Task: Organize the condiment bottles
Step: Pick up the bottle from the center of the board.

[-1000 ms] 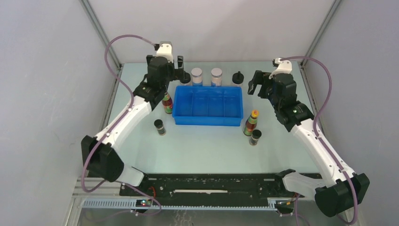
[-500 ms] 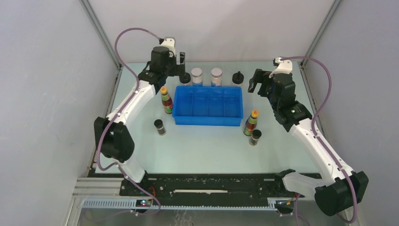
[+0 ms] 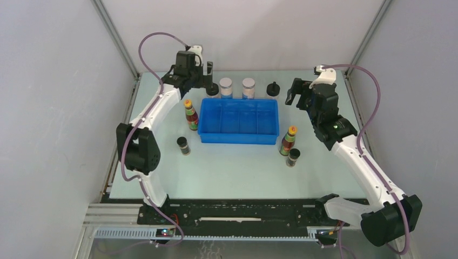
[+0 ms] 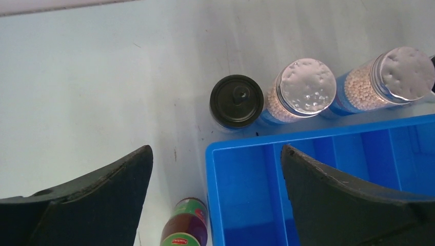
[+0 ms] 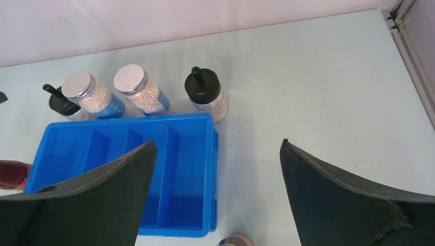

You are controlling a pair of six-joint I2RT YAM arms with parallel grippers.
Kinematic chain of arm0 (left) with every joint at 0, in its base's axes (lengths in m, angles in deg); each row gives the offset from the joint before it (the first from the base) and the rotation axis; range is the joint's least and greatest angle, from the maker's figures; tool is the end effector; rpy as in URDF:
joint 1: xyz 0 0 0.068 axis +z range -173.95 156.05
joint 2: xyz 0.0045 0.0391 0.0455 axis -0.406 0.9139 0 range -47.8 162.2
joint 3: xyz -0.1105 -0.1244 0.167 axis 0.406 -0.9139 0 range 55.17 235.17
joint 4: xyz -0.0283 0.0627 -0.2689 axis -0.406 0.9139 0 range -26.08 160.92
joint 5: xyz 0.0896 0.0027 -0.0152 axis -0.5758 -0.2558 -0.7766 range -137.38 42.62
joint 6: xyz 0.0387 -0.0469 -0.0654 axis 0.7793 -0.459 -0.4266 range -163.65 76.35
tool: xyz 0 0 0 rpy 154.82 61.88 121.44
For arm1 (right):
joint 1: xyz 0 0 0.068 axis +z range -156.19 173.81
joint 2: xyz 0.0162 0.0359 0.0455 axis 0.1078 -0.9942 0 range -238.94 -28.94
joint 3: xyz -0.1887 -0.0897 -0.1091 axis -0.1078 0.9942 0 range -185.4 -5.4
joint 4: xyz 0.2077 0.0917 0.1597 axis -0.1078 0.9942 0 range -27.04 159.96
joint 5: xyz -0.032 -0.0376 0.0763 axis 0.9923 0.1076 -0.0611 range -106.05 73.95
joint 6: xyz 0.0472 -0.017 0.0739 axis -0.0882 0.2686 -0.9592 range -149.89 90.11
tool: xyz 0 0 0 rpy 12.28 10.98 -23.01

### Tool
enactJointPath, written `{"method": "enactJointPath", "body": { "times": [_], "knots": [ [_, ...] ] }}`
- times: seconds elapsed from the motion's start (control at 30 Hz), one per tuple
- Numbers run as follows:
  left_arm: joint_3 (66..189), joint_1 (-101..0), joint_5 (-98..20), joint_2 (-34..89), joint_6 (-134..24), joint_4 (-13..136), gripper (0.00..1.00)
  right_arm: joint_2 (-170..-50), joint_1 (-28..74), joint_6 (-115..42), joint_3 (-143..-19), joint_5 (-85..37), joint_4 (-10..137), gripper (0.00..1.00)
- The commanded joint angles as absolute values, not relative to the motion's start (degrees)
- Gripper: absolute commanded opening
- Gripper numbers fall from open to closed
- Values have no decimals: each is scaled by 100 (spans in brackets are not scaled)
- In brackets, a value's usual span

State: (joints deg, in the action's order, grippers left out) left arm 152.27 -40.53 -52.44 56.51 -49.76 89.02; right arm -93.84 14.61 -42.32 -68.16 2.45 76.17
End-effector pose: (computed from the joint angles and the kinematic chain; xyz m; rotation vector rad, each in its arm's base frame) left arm 0.4551 -0.1282 0.2766 0.1430 2.1306 -0.1388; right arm 0.3200 0.0945 0.3282 0.0922 1.8236 0.1122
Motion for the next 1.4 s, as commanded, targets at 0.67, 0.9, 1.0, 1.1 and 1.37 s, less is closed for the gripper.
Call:
{"method": "enactJointPath", "body": {
  "times": [0.67, 0.9, 1.0, 1.1, 1.37],
  "knots": [
    [15829, -4039, -4817, 6479, -4769, 8763, 97, -9511, 1488, -4004, -6846, 311, 7134, 100],
    [15968, -4039, -4807, 6679, -4808, 8676, 97, -9556, 1431, -3989, -6850, 263, 7085, 100],
    [16036, -4039, -4784, 6773, -4858, 8651, 97, -9564, 1431, -4021, -6850, 258, 7116, 100],
    [16096, -4047, -4782, 6865, -4916, 8634, 97, -9573, 1431, -4034, -6850, 258, 7129, 100],
    [16203, -4048, -4790, 7071, -4928, 8580, 96, -9608, 1429, -4064, -6850, 232, 7082, 100]
  ]
}}
